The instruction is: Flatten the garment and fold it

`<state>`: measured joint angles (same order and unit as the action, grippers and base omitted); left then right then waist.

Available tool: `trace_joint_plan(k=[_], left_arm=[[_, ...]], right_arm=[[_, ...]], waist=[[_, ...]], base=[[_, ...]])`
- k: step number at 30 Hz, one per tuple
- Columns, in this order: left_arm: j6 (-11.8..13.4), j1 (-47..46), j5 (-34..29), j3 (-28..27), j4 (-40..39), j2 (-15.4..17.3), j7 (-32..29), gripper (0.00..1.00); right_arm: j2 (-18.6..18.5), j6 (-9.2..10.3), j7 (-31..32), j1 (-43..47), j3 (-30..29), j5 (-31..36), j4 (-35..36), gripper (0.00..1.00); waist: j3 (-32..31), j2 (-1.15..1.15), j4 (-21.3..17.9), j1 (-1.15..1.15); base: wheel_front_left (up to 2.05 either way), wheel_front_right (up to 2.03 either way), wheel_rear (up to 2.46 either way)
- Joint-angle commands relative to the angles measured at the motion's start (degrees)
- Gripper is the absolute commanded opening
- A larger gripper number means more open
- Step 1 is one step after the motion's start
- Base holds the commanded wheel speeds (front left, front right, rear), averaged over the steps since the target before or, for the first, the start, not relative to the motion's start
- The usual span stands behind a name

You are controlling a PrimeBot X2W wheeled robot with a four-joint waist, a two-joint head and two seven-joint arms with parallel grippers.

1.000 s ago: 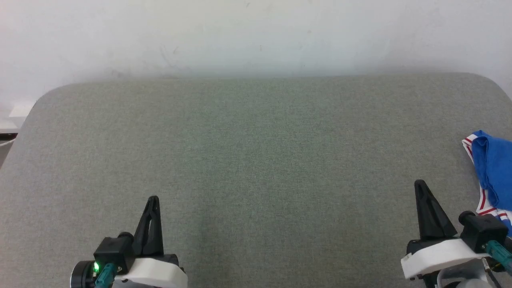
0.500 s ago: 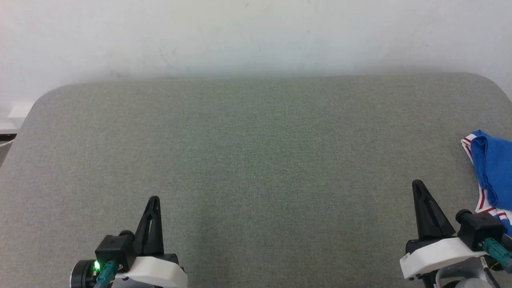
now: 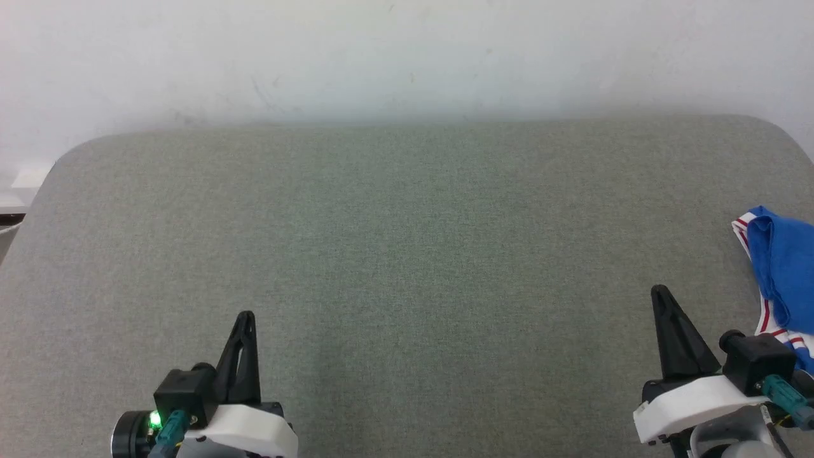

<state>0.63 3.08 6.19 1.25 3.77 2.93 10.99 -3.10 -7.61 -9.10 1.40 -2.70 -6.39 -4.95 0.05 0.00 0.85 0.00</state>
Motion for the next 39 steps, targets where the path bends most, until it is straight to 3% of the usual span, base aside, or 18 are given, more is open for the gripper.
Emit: trace_joint_plan(k=[1,39], left_arm=[[-0.17,-0.76,-0.69,-0.22,-0.41,-0.01,-0.46,0.0],[-0.36,-1.74,-3.01,-0.65,-1.83,-0.03,-4.91,0.0]], right_arm=[[0.06,0.03,0.27,-0.39,0.27,0.61,0.39,0.0],[0.13,0.07,4.0,-0.82,1.29,3.05,2.31,0.0]], waist=[[0.0,0.0,-0.02,0.0],[-0.02,0.0,-0.37,0.0]], base=[[0.0,0.0,0.0],[0.0,0.0,0.0]])
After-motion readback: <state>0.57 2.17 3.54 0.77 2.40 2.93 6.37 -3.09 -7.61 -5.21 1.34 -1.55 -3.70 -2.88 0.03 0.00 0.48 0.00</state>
